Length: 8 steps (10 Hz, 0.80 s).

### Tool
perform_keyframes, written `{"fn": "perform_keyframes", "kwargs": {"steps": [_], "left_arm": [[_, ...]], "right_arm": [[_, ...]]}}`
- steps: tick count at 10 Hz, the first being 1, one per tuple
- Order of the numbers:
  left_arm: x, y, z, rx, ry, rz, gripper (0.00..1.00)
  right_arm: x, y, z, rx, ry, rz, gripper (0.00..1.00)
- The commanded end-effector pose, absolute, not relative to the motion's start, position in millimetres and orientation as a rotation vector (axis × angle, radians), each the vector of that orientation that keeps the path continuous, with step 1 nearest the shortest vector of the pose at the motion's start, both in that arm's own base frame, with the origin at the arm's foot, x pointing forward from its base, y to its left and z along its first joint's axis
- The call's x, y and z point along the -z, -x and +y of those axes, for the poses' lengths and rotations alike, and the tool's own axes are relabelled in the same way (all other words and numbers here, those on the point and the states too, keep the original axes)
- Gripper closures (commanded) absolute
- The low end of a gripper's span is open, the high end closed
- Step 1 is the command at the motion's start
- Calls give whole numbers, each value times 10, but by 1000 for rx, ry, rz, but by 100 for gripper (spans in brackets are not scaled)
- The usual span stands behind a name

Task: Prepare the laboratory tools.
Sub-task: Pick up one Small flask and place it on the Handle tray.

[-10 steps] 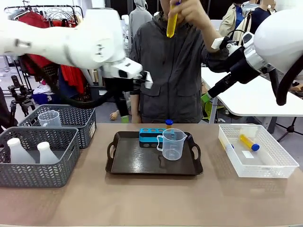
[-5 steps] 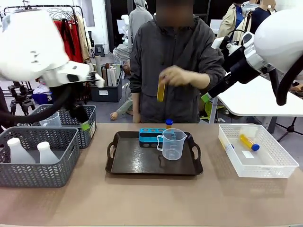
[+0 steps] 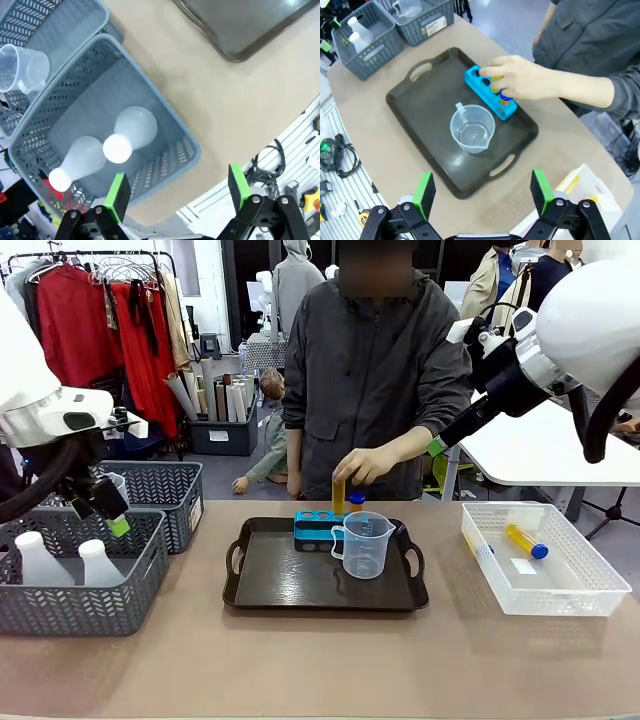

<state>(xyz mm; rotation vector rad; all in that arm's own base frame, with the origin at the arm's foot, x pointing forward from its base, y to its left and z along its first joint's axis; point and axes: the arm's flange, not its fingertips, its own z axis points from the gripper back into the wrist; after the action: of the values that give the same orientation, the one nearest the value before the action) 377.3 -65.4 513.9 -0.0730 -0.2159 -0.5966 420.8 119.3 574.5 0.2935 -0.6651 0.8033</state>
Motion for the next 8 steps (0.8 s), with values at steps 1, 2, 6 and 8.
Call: {"fn": "perform_keyframes", "kwargs": {"steps": [1,2,6,8], "left_arm": [[-5129,-3808,-762,615,79,-224,0],[-5129,-3808,-762,615,79,-224,0],[-5196,-3826,-772,648,47,-182,0],[-5315,-4012,-515,579,62,-133,0]], "right_arm": [[-5747,-4218,1195,-805,-314,-673,0],[-5747,-4218,1195,-805,-314,-673,0],[-5747,-4218,1195,-805,-314,-673,0],[-5747,-4218,1195,-805,-314,-673,0]]}}
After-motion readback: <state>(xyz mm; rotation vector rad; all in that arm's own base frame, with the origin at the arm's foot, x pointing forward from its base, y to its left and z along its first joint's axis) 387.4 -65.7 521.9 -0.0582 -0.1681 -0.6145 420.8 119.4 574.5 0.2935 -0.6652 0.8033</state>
